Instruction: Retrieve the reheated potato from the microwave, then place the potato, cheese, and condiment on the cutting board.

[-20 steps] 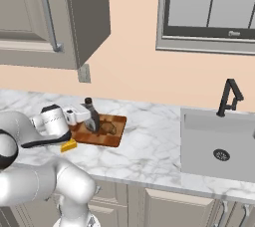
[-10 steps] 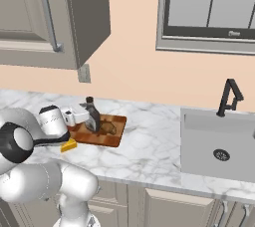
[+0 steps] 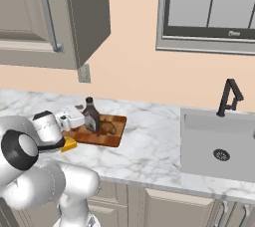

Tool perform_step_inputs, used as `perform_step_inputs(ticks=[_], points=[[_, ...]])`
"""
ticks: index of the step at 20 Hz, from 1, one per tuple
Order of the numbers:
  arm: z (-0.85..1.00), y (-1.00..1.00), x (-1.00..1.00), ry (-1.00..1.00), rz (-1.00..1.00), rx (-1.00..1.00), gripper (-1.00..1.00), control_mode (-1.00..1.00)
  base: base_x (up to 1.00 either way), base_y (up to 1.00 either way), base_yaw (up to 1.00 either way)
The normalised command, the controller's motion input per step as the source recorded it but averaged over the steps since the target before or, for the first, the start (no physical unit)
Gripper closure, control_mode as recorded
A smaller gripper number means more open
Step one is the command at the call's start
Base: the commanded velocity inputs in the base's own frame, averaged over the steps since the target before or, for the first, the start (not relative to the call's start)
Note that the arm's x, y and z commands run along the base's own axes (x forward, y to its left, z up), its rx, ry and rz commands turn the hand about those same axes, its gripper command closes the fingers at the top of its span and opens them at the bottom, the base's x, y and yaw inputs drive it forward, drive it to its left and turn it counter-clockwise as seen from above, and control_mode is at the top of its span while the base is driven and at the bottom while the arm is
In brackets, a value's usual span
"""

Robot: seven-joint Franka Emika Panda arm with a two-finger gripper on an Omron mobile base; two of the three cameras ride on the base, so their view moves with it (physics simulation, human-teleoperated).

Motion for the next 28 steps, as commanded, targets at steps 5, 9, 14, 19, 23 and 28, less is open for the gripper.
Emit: perform_step_inputs(ticks=[5, 9, 14, 19, 23, 28], points=[[0.09, 0.1, -0.34, 0.0, -0.07, 0.06, -1.0, -1.0, 0.0, 0.0, 0.0], [0.27, 0.11, -0.37, 0.02, -0.07, 0.17, -1.0, -1.0, 0.0, 0.0, 0.0], [0.34, 0.13, -0.35, 0.13, -0.06, 0.18, -1.0, -1.0, 0.0, 0.0, 0.0], [0.29, 0.13, -0.43, 0.18, 0.03, 0.18, -1.0, -1.0, 0.0, 0.0, 0.0], [0.27, 0.08, -0.45, 0.22, 0.19, 0.2, -1.0, -1.0, 0.0, 0.0, 0.0], [0.29, 0.08, -0.34, 0.4, 0.27, 0.25, -1.0, -1.0, 0.0, 0.0, 0.0]])
